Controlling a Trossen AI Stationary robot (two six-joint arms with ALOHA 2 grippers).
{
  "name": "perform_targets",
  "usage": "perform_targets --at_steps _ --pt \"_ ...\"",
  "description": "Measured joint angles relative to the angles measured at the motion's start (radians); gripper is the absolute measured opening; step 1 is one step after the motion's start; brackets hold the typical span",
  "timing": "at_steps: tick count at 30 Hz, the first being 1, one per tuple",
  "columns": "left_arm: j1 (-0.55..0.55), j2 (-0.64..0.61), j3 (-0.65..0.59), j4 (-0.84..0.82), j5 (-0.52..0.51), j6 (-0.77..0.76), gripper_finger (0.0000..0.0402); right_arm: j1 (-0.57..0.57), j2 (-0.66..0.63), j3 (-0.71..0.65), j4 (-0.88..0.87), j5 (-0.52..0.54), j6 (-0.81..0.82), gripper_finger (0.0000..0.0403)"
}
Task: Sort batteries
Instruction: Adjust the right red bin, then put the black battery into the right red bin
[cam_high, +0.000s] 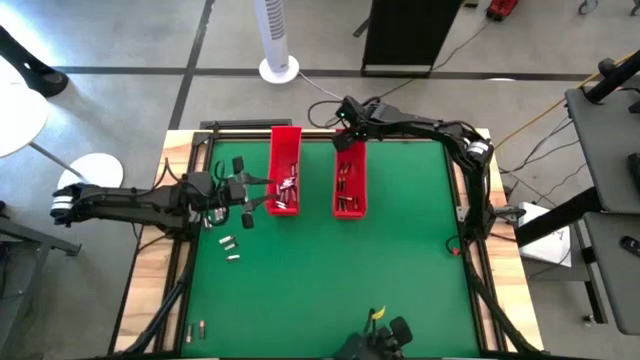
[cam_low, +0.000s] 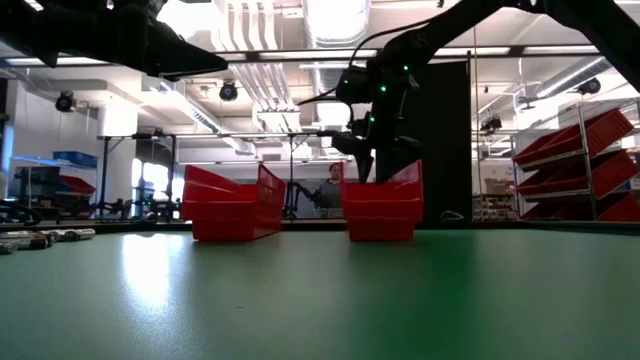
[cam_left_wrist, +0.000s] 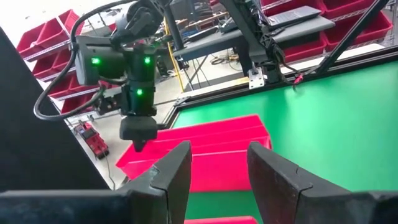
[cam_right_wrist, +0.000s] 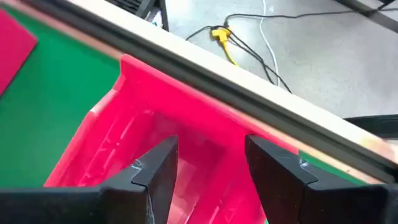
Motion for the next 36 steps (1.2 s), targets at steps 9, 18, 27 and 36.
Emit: perform_targets --at_steps 9,18,27,36 --pt "-0.001 -0.064 0.0 -0.056 0.001 -0.029 0.0136 -0.015 0.0 0.0 0.085 0.011 0.002 0.0191" --pt "-0.001 -0.095 0.0 -0.081 0.099 -0.081 0.0136 0.146 -0.234 0.013 0.071 0.205 -0.143 0.0194" --pt "-0.001 -0.019 0.015 -0.058 0.246 -0.233 0.0136 0.595 -0.475 -0.257 0.13 0.46 -0.088 0.0187" --pt "-0.186 0.018 0.22 -0.582 0.094 -0.667 0.0136 0.984 -0.447 -0.717 0.663 0.626 -0.065 0.0189"
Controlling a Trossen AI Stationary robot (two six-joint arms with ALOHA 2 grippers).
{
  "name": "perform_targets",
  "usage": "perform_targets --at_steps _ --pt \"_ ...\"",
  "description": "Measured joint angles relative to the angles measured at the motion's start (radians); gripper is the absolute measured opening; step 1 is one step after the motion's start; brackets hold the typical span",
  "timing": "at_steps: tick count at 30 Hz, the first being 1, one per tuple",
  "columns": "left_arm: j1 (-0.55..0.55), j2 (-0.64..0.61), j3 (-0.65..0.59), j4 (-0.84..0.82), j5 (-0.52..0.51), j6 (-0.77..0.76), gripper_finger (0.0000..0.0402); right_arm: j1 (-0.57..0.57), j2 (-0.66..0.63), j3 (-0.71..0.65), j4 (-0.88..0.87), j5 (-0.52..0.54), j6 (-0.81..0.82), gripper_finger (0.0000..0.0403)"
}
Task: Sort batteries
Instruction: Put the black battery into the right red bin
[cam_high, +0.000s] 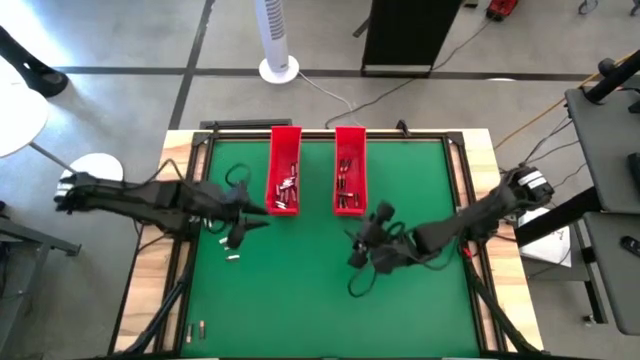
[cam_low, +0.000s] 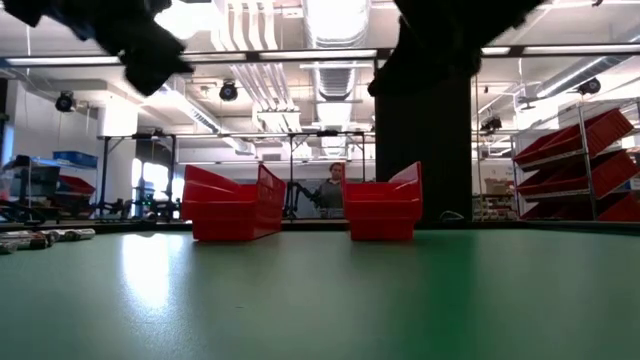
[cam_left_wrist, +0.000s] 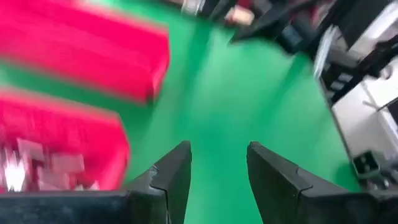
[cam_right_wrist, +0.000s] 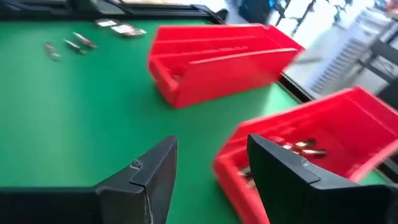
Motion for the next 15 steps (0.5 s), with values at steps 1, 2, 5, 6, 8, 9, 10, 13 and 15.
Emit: perform_targets --at_steps 1,2,5,6,8,9,10,13,15 --pt "-0.035 0.007 -0.004 -0.032 -0.012 -0.052 0.0136 0.016 0.008 -0.022 0.049 0.002 -0.012 0.019" --pt "-0.069 0.018 -0.007 -0.061 -0.012 -0.116 0.0136 0.03 0.015 -0.041 0.079 0.001 -0.022 0.0191" --pt "-0.179 0.058 -0.021 -0.163 -0.011 -0.386 0.0136 0.055 0.039 -0.071 0.122 0.004 -0.027 0.019" --pt "-0.219 0.074 -0.023 -0.187 -0.012 -0.479 0.0136 0.058 0.047 -0.08 0.129 0.003 -0.028 0.0189" --pt "-0.303 0.103 -0.021 -0.193 -0.01 -0.622 0.0136 0.058 0.067 -0.087 0.127 0.003 -0.027 0.0185" --pt "-0.345 0.12 -0.019 -0.198 -0.004 -0.697 0.0136 0.057 0.079 -0.088 0.129 0.003 -0.018 0.0183" --pt "-0.383 0.14 -0.016 -0.202 0.007 -0.77 0.0136 0.057 0.087 -0.089 0.128 0.003 0.001 0.0181" --pt "-0.484 0.2 0.006 -0.197 0.081 -0.994 0.0136 0.058 0.118 -0.089 0.131 -0.011 0.042 0.0176" --pt "-0.542 0.249 0.035 -0.193 0.116 -1.12 0.0136 0.06 0.134 -0.089 0.127 -0.034 0.051 0.0172"
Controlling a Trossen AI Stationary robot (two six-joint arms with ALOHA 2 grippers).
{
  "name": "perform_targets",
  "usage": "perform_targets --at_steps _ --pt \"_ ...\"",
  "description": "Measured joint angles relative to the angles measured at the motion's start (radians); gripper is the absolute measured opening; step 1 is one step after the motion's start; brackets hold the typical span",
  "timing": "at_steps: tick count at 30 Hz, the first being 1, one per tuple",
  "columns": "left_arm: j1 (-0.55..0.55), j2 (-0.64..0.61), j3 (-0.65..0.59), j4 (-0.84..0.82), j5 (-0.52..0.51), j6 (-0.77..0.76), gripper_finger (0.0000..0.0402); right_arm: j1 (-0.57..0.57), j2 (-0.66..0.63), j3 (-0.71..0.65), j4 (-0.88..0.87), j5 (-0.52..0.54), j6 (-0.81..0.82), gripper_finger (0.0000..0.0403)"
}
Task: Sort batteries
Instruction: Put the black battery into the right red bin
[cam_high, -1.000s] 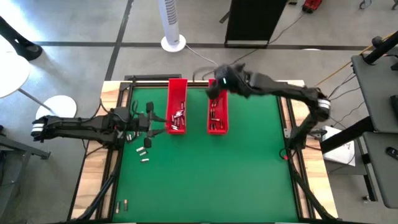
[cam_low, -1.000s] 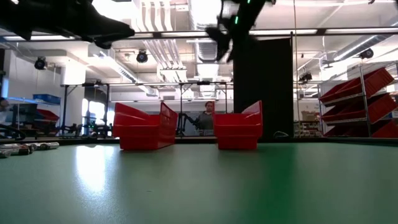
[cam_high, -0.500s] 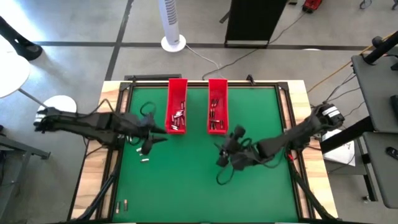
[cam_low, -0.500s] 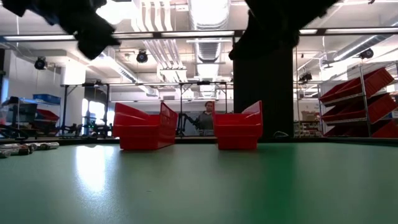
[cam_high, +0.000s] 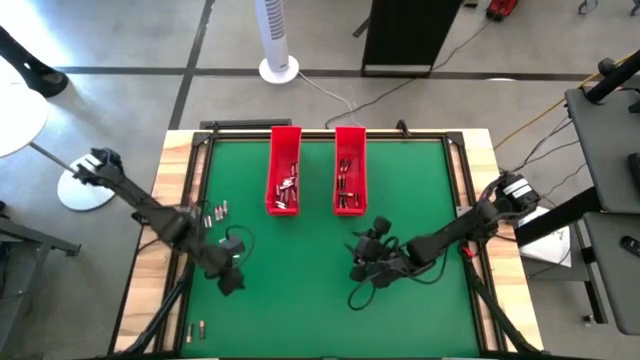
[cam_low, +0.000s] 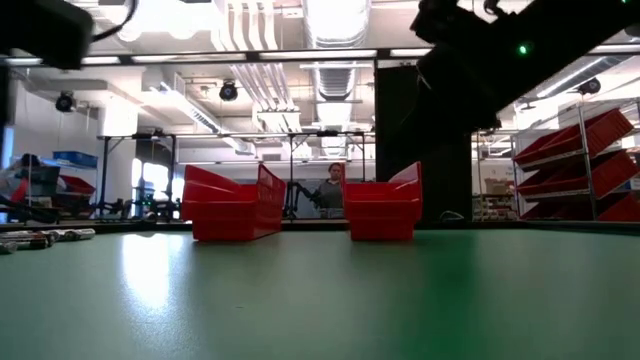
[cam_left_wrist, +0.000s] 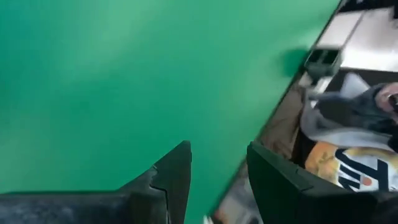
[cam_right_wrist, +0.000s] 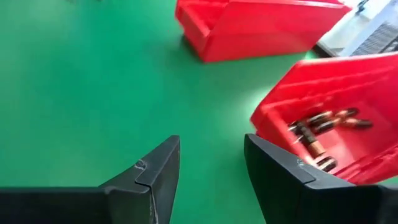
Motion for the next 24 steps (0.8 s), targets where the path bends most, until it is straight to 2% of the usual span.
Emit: perform_targets --at_steps 5,8,11,18,21,24 --pt "-0.119 0.152 0.113 -0.021 0.057 -0.18 0.0136 0.004 0.012 0.0 0.004 -0.046 0.041 0.0164" --pt "-0.201 0.256 0.181 -0.026 0.114 -0.198 0.0136 0.004 0.008 0.009 0.002 -0.053 0.022 0.0159" --pt "-0.269 0.34 0.216 -0.022 0.119 -0.255 0.0136 0.004 -0.003 0.038 0.004 -0.053 -0.04 0.0154" --pt "-0.372 0.466 0.199 0.033 0.178 -0.601 0.0136 0.018 -0.007 0.107 0.001 -0.054 -0.187 0.0143" --pt "-0.383 0.497 0.171 0.151 0.195 -0.673 0.0136 0.033 -0.007 0.141 -0.037 -0.07 -0.212 0.0139" --pt "-0.384 0.509 0.132 0.227 0.195 -0.706 0.0136 0.053 -0.008 0.179 -0.076 -0.149 -0.234 0.0138"
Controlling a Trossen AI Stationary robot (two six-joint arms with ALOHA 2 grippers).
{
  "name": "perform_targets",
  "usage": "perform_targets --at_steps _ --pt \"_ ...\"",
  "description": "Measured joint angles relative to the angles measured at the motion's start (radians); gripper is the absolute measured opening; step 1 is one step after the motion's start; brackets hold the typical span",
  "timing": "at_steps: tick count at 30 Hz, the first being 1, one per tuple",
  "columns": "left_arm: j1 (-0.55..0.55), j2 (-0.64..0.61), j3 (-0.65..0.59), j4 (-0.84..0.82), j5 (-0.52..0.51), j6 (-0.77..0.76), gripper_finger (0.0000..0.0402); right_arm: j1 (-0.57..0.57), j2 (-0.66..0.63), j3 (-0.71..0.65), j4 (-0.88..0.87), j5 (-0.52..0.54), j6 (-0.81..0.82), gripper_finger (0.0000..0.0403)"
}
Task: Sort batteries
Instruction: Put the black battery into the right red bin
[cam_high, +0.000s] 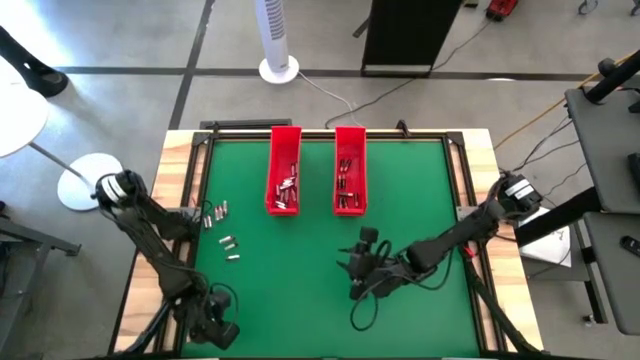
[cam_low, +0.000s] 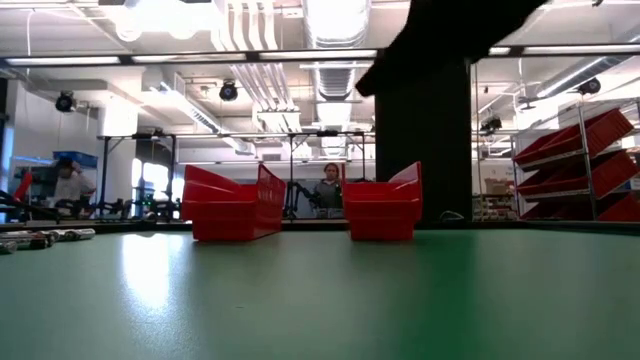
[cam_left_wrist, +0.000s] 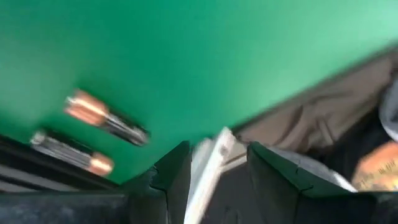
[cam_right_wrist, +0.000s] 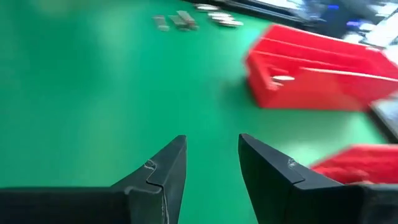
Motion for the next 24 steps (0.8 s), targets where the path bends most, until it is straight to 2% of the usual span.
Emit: perform_targets --at_steps 3,9,17,24 --pt "-0.001 0.002 -0.025 0.002 0.024 -0.053 0.0136 0.016 0.0 0.032 -0.006 -0.053 -0.031 0.0141" --pt "-0.009 0.002 -0.057 0.009 0.078 -0.176 0.0136 0.034 0.0 0.067 -0.01 -0.055 -0.128 0.0153" --pt "-0.013 0.002 -0.036 -0.01 0.089 -0.241 0.0136 0.007 0.0 0.063 -0.011 -0.053 -0.232 0.0162" --pt "-0.012 0.036 -0.063 -0.004 0.117 -0.275 0.0136 -0.019 0.0 0.077 -0.074 -0.053 -0.242 0.015"
